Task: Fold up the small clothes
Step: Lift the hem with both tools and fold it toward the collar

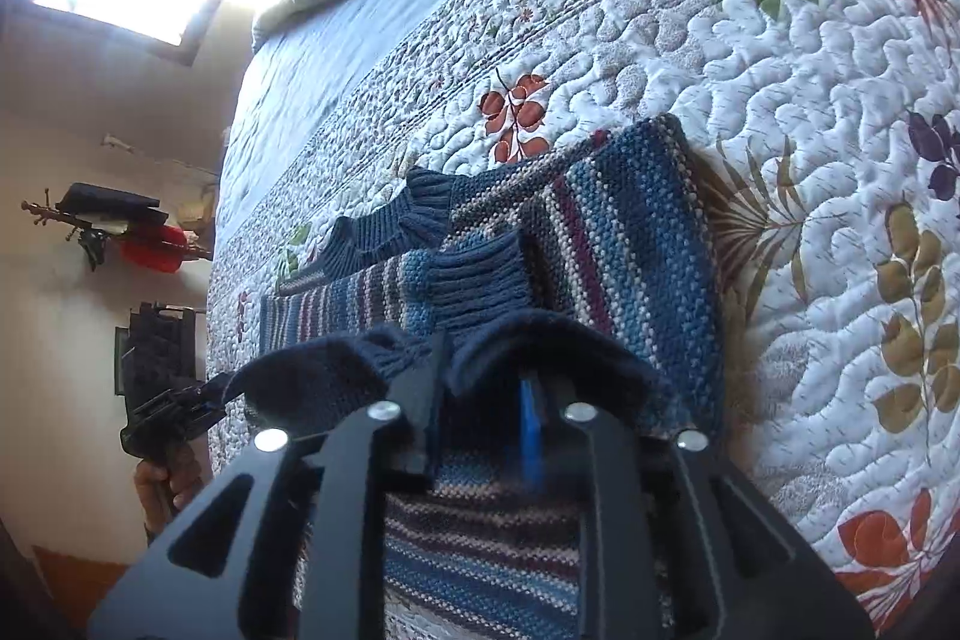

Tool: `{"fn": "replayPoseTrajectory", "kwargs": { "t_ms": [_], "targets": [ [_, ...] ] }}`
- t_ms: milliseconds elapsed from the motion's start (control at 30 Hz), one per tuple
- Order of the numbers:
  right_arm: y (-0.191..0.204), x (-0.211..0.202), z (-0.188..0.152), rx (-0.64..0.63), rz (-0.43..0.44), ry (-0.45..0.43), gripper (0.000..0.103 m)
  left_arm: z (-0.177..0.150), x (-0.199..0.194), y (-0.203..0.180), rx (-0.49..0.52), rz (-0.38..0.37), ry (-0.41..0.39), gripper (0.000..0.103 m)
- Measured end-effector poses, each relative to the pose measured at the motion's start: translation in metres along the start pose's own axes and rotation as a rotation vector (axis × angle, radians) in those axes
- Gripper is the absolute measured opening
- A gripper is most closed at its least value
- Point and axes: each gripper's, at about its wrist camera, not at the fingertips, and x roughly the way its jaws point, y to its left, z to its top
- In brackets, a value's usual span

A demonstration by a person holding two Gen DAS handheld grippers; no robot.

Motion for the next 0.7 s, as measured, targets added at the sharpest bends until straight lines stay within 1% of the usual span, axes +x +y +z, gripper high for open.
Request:
{"fn": "replayPoseTrajectory", "kwargs": {
  "t_ms": [33, 67, 167, 200, 233, 333, 433, 567, 667, 700],
  "targets": [
    [0.0, -0.004, 0.0, -0.01, 0.011, -0.002, 0.035, 0.0, -0.006, -0.003, 0.027, 0.009, -0.021, 0.042],
    [0.001, -0.009, 0.001, -0.029, 0.013, -0.012, 0.045, 0.001, -0.011, -0.006, 0.048, 0.017, -0.038, 0.045],
    [0.003, -0.026, 0.005, -0.079, 0.05, -0.037, 0.047, 0.003, -0.031, -0.017, 0.145, 0.061, -0.084, 0.055],
    [0.002, -0.032, 0.008, -0.096, 0.055, -0.044, 0.047, 0.004, -0.033, -0.02, 0.173, 0.071, -0.091, 0.061],
    [0.0, -0.035, 0.01, -0.111, 0.047, -0.041, 0.047, 0.005, -0.033, -0.022, 0.199, 0.085, -0.089, 0.063],
    [-0.007, -0.034, 0.017, -0.134, 0.021, -0.027, 0.047, 0.01, -0.023, -0.023, 0.254, 0.128, -0.066, 0.063],
    [-0.012, -0.021, 0.022, -0.148, -0.002, 0.006, 0.047, 0.016, 0.0, -0.019, 0.281, 0.141, -0.013, 0.063],
    [-0.015, 0.006, 0.026, -0.169, -0.019, 0.043, 0.045, 0.022, 0.028, -0.008, 0.27, 0.152, 0.041, 0.063],
    [-0.016, 0.031, 0.031, -0.186, -0.06, 0.082, 0.045, 0.025, 0.04, -0.003, 0.274, 0.164, 0.061, 0.063],
    [-0.015, 0.035, 0.032, -0.191, -0.062, 0.092, 0.045, 0.026, 0.042, 0.0, 0.271, 0.16, 0.067, 0.063]
  ]
}}
